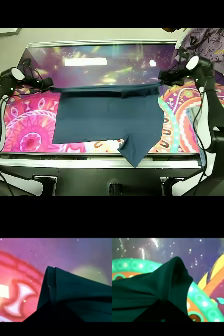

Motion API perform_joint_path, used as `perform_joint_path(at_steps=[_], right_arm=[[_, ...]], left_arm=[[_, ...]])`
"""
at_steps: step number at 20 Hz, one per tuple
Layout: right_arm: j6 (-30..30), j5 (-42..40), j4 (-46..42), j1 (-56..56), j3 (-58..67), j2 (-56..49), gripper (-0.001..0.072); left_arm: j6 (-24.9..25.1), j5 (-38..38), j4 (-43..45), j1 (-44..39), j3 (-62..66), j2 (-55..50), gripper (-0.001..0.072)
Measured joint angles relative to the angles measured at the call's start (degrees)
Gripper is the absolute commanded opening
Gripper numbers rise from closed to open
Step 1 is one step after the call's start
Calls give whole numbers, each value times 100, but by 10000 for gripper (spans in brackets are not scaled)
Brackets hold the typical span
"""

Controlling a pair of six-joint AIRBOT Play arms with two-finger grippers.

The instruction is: Fold the clothes and pants, and hang the long-sleeved shirts on hangers.

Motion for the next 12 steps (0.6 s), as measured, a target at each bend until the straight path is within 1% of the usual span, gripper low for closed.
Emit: perform_joint_path(at_steps=[2,3,9,12], right_arm=[[17,107,-87,0,0,-125,30],[22,223,-144,0,-2,-160,30],[20,1196,-411,-2,-2,-243,30],[20,1523,-452,-2,-4,-273,30]], left_arm=[[-13,-11,-7,-17,22,-122,14],[-72,-142,-7,-22,26,-162,14],[-387,-1394,-7,-57,31,-245,15],[-420,-1755,-7,-83,-79,-254,15]])
